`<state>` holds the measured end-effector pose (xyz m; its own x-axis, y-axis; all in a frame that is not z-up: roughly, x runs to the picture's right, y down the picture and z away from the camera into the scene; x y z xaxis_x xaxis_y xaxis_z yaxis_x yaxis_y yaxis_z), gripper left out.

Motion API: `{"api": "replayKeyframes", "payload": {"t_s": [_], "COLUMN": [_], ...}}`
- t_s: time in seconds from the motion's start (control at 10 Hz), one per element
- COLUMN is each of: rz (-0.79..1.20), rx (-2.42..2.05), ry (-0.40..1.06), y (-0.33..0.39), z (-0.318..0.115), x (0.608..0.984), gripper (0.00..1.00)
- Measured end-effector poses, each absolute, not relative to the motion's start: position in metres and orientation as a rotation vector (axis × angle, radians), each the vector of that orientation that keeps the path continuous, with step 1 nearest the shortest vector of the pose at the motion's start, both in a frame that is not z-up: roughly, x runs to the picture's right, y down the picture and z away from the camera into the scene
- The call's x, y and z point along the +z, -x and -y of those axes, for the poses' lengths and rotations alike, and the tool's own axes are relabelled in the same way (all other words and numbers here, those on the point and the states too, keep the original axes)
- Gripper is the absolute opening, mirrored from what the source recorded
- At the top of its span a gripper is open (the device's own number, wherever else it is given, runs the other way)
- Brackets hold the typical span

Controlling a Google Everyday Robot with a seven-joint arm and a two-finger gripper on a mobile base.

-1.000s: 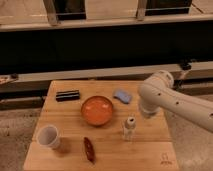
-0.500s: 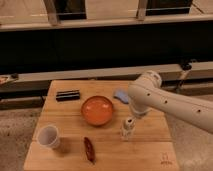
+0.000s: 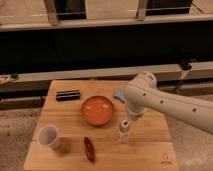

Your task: Knock the bottle over

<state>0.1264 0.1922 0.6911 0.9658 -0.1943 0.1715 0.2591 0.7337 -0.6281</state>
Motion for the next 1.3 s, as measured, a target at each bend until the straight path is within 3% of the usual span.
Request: {"api": "replayKeyframes", "payload": {"t_s": [0.3, 0.8, 1.1, 1.3], "rz": [0.112, 0.156, 0.164, 0.174], "rx": [-0.271, -0.306, -0.316, -0.332], "ry": [0.714, 0.711, 0.718, 0.713], "y": [-0.12, -0.084, -0.08, -0.071], "z": [-0.197, -0.2, -0.203, -0.203], "x": [0.689, 0.693, 0.689, 0.689], "gripper": [0.07, 0.07, 0.01, 0.09]}}
